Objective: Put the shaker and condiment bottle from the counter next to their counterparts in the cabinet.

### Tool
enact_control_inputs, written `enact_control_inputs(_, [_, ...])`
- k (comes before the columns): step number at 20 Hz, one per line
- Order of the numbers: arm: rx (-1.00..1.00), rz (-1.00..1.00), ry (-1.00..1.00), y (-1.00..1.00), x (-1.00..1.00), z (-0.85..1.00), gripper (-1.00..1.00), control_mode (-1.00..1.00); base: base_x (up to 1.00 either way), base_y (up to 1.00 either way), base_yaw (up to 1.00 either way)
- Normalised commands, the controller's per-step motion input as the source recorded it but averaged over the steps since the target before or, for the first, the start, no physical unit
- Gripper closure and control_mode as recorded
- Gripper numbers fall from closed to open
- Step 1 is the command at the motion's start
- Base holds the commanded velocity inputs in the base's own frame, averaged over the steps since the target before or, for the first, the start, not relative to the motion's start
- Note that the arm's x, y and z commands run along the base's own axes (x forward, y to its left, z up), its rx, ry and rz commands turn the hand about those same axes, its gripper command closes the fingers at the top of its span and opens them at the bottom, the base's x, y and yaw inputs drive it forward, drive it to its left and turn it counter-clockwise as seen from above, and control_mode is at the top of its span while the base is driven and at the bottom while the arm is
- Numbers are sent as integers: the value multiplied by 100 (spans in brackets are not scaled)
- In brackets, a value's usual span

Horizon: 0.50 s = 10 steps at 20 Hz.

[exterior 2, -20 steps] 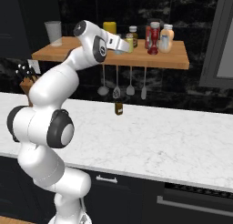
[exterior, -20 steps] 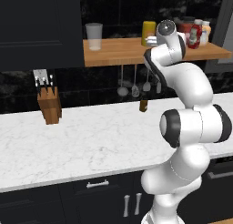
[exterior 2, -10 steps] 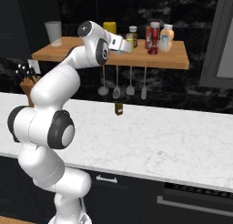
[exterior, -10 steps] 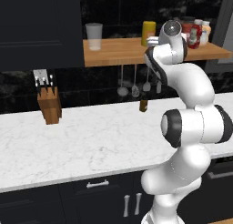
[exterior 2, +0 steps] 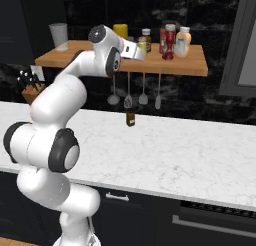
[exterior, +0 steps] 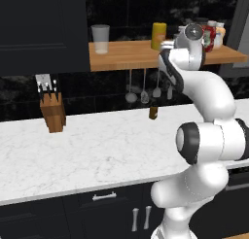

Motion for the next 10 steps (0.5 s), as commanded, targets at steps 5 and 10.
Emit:
enact_control_inputs(5, [4,1,-7,0,-94,-1,-100,-100,0,0,0])
enact_control_inputs(10, [3,0,-12,0,-100,0,-100,-100,0,0,0])
